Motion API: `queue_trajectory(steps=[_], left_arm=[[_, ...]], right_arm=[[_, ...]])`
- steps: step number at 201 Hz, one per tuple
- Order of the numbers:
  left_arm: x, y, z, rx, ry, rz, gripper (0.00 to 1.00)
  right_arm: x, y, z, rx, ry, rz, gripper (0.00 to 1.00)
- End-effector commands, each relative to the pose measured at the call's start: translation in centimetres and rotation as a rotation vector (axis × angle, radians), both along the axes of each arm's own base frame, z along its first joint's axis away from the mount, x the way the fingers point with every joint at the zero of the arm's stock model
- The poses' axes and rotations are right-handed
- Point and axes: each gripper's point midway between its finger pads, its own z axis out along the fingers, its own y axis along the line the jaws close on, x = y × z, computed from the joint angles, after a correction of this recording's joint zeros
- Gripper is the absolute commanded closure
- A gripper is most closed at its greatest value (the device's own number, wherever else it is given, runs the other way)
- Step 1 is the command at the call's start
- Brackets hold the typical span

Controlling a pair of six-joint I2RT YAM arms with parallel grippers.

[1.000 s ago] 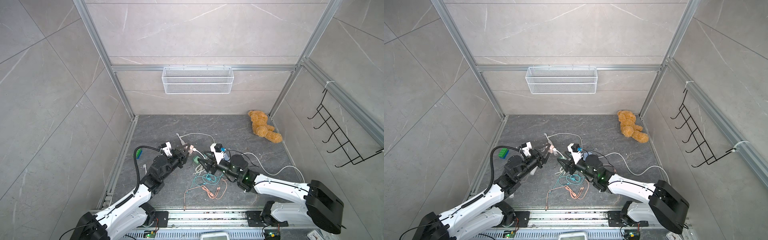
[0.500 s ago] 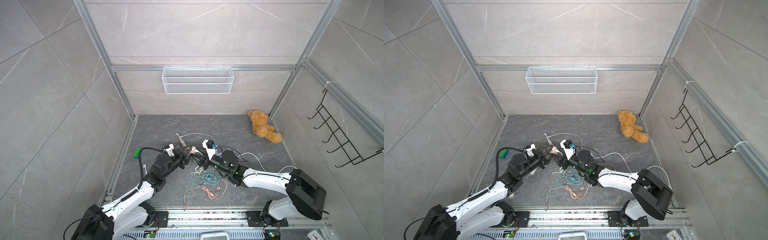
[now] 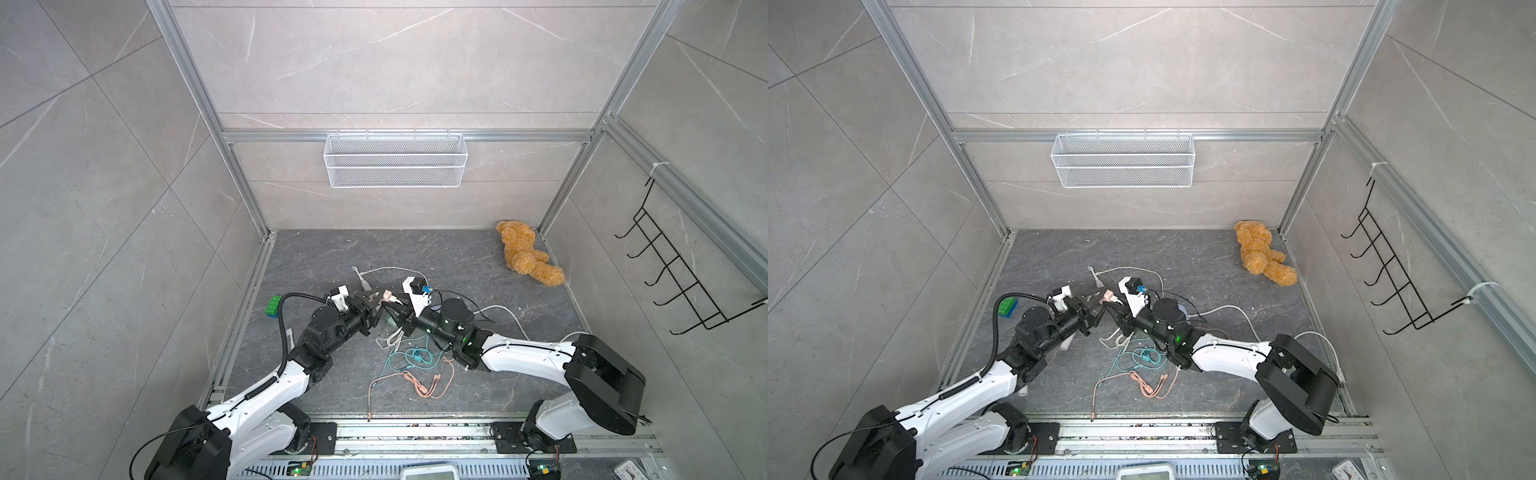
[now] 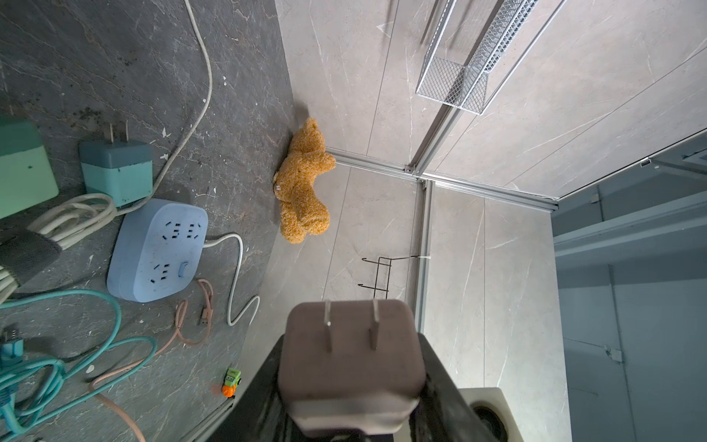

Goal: Charge the electric toothbrush
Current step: Insert the charging cable into the plug, then insert the plug into the socket.

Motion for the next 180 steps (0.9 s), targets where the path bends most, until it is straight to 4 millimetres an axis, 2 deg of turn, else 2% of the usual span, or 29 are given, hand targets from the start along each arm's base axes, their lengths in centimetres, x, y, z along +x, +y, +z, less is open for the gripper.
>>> queue_trajectory(steps=[1, 8, 13, 25, 31, 36, 45, 64, 112, 140, 180], left_arm=[[-0.5, -0.8, 1.8, -0.048, -0.058, -0.06, 1.0], [-0.5, -0.7, 1.8, -0.042, -0.058, -0.064, 0.99], [-0.4, -0.6, 1.8, -0.037, -0.062, -0.063, 0.9], [-0.3, -0.3, 1.5, -0.022, -0.056, -0.061, 0.63], [-0.2, 0.0, 1.3, -0.007, -0.05, -0.06, 0.53], [-0.2, 0.2, 1.2, 0.008, -0.048, -0.061, 0.38], [-0.1, 0.9, 1.0, 0.05, -0.048, -0.057, 0.19], [0.2, 2.5, 0.7, 0.148, -0.047, -0.046, 0.01], [0.8, 6.2, -0.2, 0.446, -0.063, -0.019, 0.01], [1.2, 6.8, -1.3, 0.554, -0.056, -0.037, 0.01], [1.9, 7.2, -2.8, 0.657, -0.047, -0.056, 0.01]], right_arm=[[-0.1, 0.7, 2.6, 0.061, -0.036, 0.023, 0.95], [-0.1, 0.5, 2.7, 0.061, -0.037, 0.019, 0.99], [-0.1, 0.3, 2.7, 0.059, -0.037, 0.011, 1.0], [0.1, -0.3, 2.7, 0.048, -0.033, -0.017, 1.0], [0.2, -0.7, 2.6, 0.038, -0.026, -0.031, 1.0], [0.3, -1.1, 2.5, 0.024, -0.016, -0.046, 1.0], [0.3, -1.8, 2.2, 0.004, -0.001, -0.067, 1.0], [0.0, -3.8, 1.2, -0.056, 0.041, -0.123, 1.0], [-1.2, -10.1, -3.2, -0.323, 0.243, -0.309, 1.0], [-2.0, -14.4, -5.9, -0.594, 0.408, -0.437, 1.0], [-2.5, -17.3, -8.0, -0.83, 0.603, -0.486, 1.0]])
